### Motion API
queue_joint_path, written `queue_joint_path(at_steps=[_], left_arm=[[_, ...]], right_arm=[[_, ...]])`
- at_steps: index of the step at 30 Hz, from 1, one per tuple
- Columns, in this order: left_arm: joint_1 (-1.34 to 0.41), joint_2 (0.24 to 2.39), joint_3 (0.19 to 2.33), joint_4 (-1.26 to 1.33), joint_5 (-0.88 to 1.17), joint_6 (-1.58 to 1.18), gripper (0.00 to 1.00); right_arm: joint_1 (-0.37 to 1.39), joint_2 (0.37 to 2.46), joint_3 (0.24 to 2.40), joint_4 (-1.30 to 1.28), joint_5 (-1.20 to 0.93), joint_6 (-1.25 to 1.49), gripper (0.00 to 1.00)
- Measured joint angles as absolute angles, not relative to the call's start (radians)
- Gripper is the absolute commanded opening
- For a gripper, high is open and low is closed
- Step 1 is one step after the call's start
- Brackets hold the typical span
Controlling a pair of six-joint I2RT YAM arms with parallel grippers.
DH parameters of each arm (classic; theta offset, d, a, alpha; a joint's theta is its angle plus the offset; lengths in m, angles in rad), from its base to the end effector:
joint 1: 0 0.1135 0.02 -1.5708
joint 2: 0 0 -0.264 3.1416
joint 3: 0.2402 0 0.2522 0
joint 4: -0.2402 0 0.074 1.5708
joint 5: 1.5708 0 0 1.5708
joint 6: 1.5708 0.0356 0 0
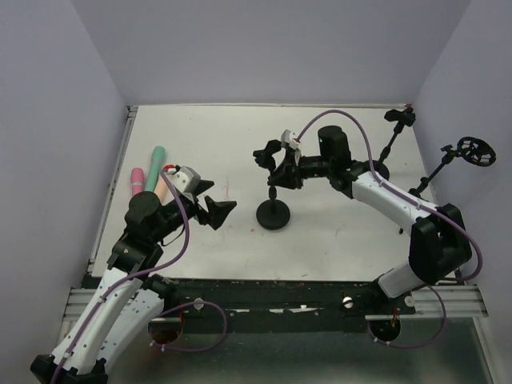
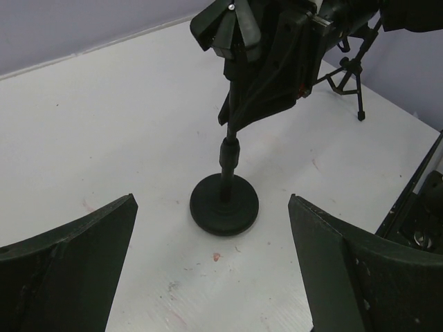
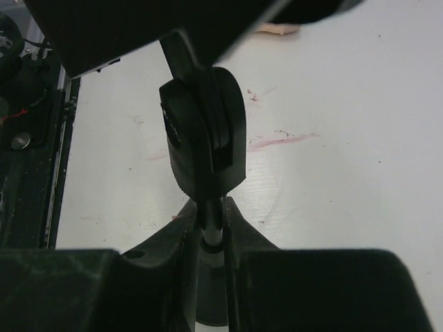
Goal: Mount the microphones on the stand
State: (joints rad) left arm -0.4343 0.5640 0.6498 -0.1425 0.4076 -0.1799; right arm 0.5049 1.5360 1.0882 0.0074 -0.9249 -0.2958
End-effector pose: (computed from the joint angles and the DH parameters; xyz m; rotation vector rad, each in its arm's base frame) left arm 0.1232 -0.0727 0.3293 0.5297 1.5982 -0.7975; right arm 0.2873 0.1912 0.2847 -1.2797 1.4992 1.0561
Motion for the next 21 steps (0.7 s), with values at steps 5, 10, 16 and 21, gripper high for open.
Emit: queue_joint_path(at_steps=[5,10,16,21], left_arm=[[-0.434,0.567,0.65,-0.136,0.408,-0.18,0.99],[-0.434,0.567,0.65,-0.136,0.409,-0.18,0.99],[-0.434,0.569,0.65,-0.12,0.435,-0.18,0.99],[-0.434,0.619,0.65,-0.099,0.487,-0.18,0.99]], right_arm=[[0.503,1.509,1.061,0.006,-0.929,-0.353,0.52],[0.501,1.443,1.009,-0.008,-0.932,-0.41,0.66],[0.406,1.34,0.97,-0.118,-0.978,-0.474,0.8],[0.31,1.28,0.976,-0.242,-1.029,-0.519,0.94]])
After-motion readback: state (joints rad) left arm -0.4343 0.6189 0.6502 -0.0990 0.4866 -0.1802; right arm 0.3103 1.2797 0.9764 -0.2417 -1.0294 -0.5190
